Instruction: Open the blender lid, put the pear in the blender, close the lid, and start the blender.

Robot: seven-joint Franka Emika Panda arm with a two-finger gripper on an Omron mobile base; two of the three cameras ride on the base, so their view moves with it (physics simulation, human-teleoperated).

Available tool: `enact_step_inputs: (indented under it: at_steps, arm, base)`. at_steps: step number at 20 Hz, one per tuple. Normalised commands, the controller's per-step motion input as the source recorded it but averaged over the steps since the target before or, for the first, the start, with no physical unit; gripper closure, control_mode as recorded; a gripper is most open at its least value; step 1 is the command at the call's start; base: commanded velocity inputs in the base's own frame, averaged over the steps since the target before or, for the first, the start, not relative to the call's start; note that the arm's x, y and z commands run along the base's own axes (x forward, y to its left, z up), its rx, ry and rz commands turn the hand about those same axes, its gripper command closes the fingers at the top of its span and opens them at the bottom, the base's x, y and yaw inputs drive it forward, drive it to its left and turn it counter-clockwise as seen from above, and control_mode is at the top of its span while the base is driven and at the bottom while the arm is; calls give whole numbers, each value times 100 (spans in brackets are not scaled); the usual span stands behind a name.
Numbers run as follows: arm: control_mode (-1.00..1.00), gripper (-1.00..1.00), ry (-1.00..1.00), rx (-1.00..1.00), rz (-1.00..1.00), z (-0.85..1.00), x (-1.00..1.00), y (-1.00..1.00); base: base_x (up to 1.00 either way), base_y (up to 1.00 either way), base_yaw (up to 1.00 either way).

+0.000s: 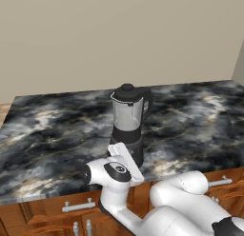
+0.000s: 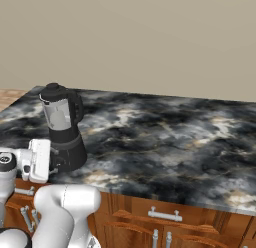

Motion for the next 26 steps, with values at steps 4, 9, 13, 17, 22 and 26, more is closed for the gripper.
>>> enact_step_inputs:
  at_steps: [4,9,13,17,22,26]
  arm:
    - [-100,-100,-3,-5,0,0,2,8]
    - [-100,-100,-1,-7,0,15,8,13]
    - [-100,-100,0,-7,0,30,14,0]
    - [-100,-100,1,-6,0,7,37,0]
    - [-100,-100,1,-2,0,-19,17,0]
    - [-100,-100,-3,0,2,-59,0,-1]
  base:
    - [0,0,0]
    - [0,0,0]
    - [0,0,0]
    - [0,0,0]
    - [0,0,0]
    - [0,0,0]
